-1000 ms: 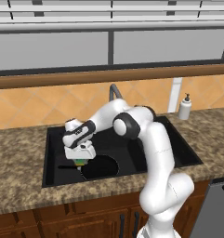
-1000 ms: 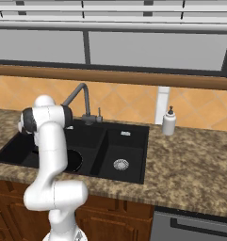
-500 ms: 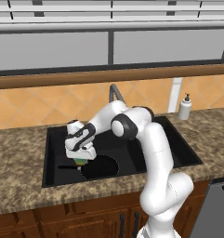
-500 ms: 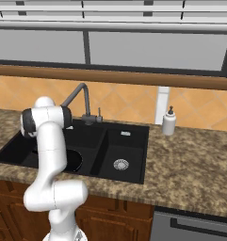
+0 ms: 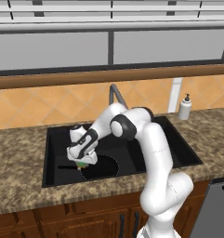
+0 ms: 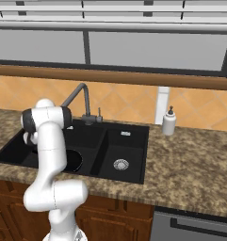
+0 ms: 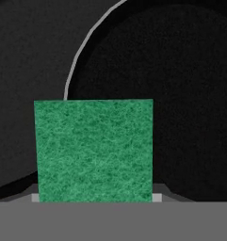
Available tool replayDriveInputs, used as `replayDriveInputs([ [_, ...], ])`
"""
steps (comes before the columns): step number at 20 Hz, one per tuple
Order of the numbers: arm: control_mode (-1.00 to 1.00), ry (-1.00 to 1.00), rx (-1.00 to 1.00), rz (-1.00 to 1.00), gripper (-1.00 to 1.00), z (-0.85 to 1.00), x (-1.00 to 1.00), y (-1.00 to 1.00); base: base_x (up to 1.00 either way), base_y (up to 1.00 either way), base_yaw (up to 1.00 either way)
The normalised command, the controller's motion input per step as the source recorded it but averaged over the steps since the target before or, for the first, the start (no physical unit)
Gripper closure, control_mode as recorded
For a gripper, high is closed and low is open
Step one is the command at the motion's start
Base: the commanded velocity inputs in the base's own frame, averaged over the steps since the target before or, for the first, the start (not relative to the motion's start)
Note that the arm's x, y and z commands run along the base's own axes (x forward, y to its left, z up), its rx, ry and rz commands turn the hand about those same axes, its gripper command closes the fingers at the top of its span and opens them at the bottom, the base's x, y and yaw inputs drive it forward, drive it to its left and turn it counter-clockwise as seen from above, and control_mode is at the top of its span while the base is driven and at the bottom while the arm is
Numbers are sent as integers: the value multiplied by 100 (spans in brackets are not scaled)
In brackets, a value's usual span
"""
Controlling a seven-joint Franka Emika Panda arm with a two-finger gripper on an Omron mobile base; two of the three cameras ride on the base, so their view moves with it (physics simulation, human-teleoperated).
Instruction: Pick the pan and sponge and place them into the sink. Then turn on the water.
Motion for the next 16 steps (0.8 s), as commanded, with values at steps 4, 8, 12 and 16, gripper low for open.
replayDriveInputs([
  [4, -100, 0, 0, 0, 100, -19, 13, 0, 0, 0, 0],
  [8, -100, 0, 0, 0, 100, -9, 13, 0, 0, 0, 0],
  [12, -100, -2, 0, 0, -100, -9, 8, 0, 0, 0, 0],
  [16, -100, -1, 0, 1, -100, -2, 12, 0, 0, 0, 0],
])
